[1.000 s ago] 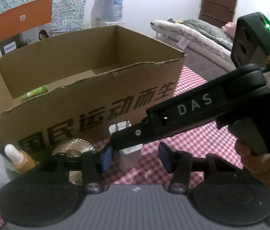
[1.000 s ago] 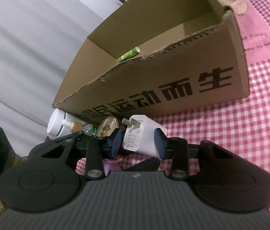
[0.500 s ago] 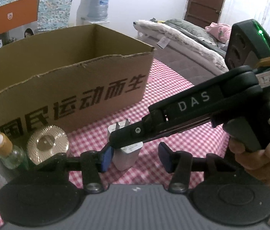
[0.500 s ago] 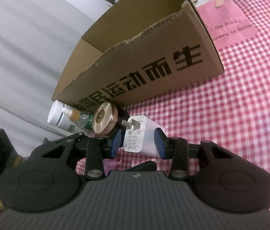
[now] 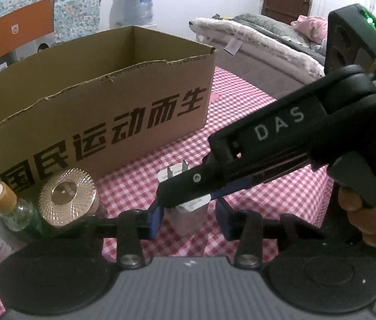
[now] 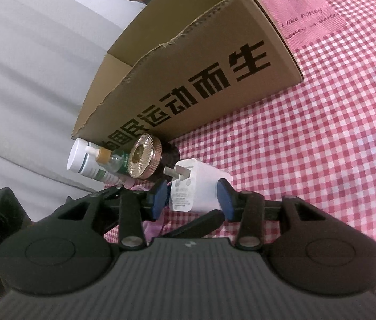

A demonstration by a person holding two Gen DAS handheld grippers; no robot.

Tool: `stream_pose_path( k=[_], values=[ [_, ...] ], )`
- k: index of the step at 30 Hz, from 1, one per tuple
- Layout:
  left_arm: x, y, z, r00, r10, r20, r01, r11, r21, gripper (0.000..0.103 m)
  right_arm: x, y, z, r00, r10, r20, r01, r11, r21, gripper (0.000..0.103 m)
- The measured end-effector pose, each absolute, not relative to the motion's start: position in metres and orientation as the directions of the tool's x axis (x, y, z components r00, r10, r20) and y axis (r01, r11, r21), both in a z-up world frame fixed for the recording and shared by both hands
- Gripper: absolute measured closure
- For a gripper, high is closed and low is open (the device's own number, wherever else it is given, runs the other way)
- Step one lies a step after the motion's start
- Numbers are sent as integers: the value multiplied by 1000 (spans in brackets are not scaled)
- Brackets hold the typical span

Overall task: Organize rigid objects
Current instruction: 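Lift the white charger plug and carry it into the box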

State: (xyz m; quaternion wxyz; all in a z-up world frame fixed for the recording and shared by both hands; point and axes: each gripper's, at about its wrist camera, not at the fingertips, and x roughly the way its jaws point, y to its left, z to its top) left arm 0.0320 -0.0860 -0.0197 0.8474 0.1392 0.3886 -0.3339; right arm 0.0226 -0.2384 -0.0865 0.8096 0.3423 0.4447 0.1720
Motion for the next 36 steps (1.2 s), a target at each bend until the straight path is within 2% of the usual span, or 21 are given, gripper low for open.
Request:
stream_pose_path(
  k=[8, 19, 23, 29, 33, 36],
  values=[
    [42, -90, -27, 462, -427, -778, 649, 760, -32, 64, 29, -236, -99, 542, 588, -601, 51, 690, 722, 53],
    [36, -91, -19, 482, -427, -765, 629, 776, -36, 65, 16, -238, -87, 575, 570, -588, 27, 705, 709, 57],
    [25, -84, 1, 520, -439, -733, 622, 783, -27, 65, 6, -232, -64, 599, 560, -572, -14, 722, 692, 57],
    [18, -70, 54, 624, -454, -636, 595, 804, 9, 65, -1, -216, -4, 667, 540, -513, -145, 769, 622, 57],
    [40, -68, 89, 673, -441, -594, 565, 825, 28, 64, 20, -210, 37, 691, 548, -470, -232, 785, 575, 57],
    [76, -71, 103, 673, -430, -602, 537, 843, -1, 64, 51, -209, 56, 684, 561, -466, -269, 788, 553, 57]
  ],
)
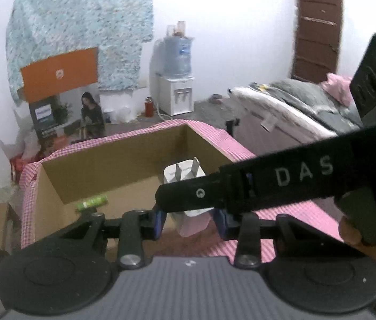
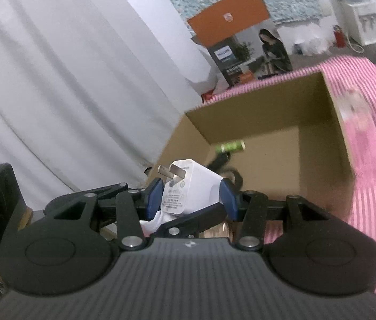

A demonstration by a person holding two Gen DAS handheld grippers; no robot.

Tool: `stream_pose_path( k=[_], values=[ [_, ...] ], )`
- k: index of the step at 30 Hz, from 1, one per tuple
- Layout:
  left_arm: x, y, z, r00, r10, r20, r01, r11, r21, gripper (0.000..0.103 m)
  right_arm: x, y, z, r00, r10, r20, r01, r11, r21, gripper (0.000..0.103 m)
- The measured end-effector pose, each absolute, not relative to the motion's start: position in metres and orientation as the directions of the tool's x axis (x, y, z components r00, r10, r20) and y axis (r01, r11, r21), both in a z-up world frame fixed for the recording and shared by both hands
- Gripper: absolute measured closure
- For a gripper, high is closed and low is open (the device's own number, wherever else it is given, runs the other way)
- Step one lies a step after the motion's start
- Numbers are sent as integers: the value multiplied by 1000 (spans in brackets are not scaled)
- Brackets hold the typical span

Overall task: Organize rigid objects
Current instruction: 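Lift the white charger plug and carry it into the box, then open the right gripper to release the charger plug in the box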

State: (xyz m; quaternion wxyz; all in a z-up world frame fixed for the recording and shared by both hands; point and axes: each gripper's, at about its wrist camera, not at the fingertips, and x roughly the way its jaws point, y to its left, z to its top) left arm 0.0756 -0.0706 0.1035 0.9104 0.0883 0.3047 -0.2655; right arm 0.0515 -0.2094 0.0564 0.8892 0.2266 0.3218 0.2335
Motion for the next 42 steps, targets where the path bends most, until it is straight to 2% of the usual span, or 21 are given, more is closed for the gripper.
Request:
stream_pose_path(
  k=[5, 11, 16, 21, 28, 35, 36, 38, 40, 42],
  values=[
    [148, -76, 100, 640, -391, -662, 457, 886, -82, 65, 128, -216, 63, 629, 580, -518, -275, 789, 549, 57],
    [227, -72, 70, 545, -346, -764, 353, 921, -165, 66, 228, -219, 36, 531, 596, -603, -218, 783, 582, 58],
    [264, -74, 47, 502, -281, -818, 284, 947, -151, 67, 275, -218, 5, 457, 612, -645, -177, 773, 609, 60],
    [290, -74, 29, 456, -235, -858, 236, 962, -139, 68, 301, -212, -20, 403, 621, -672, -146, 768, 623, 63],
    [298, -73, 23, 447, -201, -872, 212, 970, -115, 68, 320, -199, -35, 388, 614, -687, -163, 780, 605, 63],
    [299, -72, 15, 434, -221, -873, 207, 968, -142, 67, 325, -191, -45, 381, 597, -706, -183, 798, 575, 61],
    [299, -72, 16, 438, -223, -871, 206, 968, -144, 65, 326, -190, -46, 381, 595, -707, -188, 799, 571, 60],
    [296, -73, 19, 449, -224, -865, 209, 967, -142, 54, 326, -189, -43, 388, 595, -704, -203, 800, 565, 57],
    [292, -72, 25, 463, -222, -858, 209, 968, -138, 43, 324, -190, -37, 407, 589, -698, -213, 805, 554, 49],
    [287, -72, 33, 477, -221, -851, 211, 968, -133, 38, 320, -191, -29, 432, 579, -691, -229, 812, 537, 43]
  ],
)
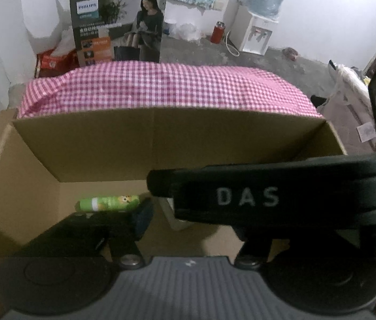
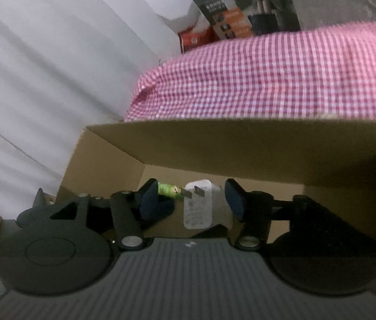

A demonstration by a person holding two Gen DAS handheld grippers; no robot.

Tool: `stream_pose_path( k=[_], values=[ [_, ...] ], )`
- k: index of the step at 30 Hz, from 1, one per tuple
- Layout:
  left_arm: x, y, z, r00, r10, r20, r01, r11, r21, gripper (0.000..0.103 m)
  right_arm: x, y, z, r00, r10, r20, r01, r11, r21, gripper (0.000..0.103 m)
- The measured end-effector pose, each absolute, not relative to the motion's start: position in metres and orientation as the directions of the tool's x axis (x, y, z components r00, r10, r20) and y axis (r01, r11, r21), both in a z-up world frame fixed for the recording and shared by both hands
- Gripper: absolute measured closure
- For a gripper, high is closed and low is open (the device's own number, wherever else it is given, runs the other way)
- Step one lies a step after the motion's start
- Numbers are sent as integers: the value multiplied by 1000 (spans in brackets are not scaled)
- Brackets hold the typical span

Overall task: Organize rigid objects
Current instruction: 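Open the right gripper to release the charger plug in the box, then withdraw the right gripper from the box back over the table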

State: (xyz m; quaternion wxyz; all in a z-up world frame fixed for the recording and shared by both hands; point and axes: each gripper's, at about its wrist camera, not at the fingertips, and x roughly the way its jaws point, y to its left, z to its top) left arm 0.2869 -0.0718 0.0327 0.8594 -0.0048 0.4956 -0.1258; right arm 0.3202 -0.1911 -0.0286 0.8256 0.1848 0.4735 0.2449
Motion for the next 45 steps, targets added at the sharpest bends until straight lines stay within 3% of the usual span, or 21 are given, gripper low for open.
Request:
stream_pose_path(
  k=[4, 10, 17, 22, 31, 39, 45],
  values=[
    [270, -69, 50, 494, -248, -833, 242, 960, -142, 21, 299, -200, -6, 490, 580, -651, -255, 810, 528, 39],
    [223, -66, 81, 551, -313, -773, 322, 935, -149, 16, 231, -228, 35, 610, 572, -549, -284, 804, 522, 35],
    [145, -53, 111, 596, -392, -701, 425, 894, -139, 7, 112, -264, 77, 727, 582, -364, -335, 763, 552, 28],
    [89, -30, 116, 594, -443, -671, 478, 866, -149, 6, 42, -266, 80, 736, 603, -309, -367, 738, 566, 22],
    [19, 13, 74, 541, -459, -705, 501, 849, -169, 4, -28, -237, 39, 691, 625, -363, -341, 725, 598, 22],
    [6, 28, 21, 492, -403, -771, 459, 873, -164, 5, -29, -199, -21, 573, 632, -522, -256, 743, 619, 22],
    [10, 16, -6, 469, -349, -811, 484, 870, -94, 7, -7, -167, -51, 498, 629, -596, -243, 762, 601, 33]
  ],
)
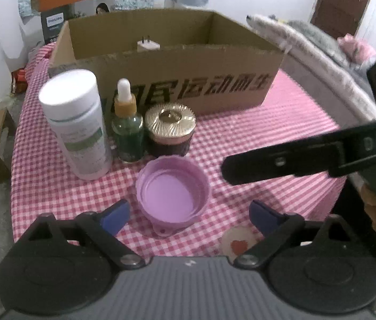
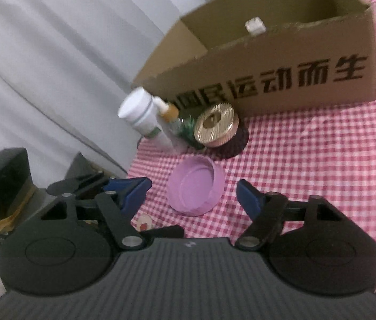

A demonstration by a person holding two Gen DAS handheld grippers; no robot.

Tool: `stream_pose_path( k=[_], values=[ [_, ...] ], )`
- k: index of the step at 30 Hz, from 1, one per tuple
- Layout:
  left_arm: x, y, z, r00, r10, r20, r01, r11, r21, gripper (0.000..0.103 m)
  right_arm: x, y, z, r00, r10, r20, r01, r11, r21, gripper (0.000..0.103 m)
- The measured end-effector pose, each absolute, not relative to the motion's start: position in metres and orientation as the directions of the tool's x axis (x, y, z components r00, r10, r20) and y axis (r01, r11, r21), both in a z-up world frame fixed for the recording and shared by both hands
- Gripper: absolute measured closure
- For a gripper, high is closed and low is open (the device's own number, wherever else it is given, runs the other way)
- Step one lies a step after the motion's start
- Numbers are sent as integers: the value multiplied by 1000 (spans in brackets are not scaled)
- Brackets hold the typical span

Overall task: Organize rigid objects
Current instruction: 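Lower the right gripper onto the pink plastic lid rim and close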

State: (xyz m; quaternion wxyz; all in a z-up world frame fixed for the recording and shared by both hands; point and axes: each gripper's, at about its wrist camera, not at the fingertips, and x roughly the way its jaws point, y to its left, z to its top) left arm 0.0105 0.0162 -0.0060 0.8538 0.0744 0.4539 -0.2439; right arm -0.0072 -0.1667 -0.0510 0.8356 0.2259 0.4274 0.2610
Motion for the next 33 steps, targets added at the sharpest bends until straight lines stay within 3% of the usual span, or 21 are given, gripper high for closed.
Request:
stream_pose_path(
  k=[4, 7, 13, 26, 33],
  values=[
    [19, 13, -20, 464, -307, -831, 476, 877, -58, 15, 9, -151, -62, 471, 615, -633, -241, 780, 578, 51],
    [26, 12, -27, 447, -303, -842, 472, 879, -66, 21, 22, -143, -68, 456, 590, -667, -238, 803, 547, 57],
    [30, 7, -28, 454, -311, -835, 491, 869, -57, 23, 39, -134, -78, 418, 581, -698, -245, 812, 529, 75],
    [21, -15, -27, 418, -391, -820, 563, 820, -104, 26, 17, -160, -73, 436, 525, -731, -212, 849, 484, 77],
    [16, -35, -32, 447, -340, -828, 595, 804, -9, 30, 11, -168, -70, 461, 494, -737, -199, 867, 457, 75]
  ],
)
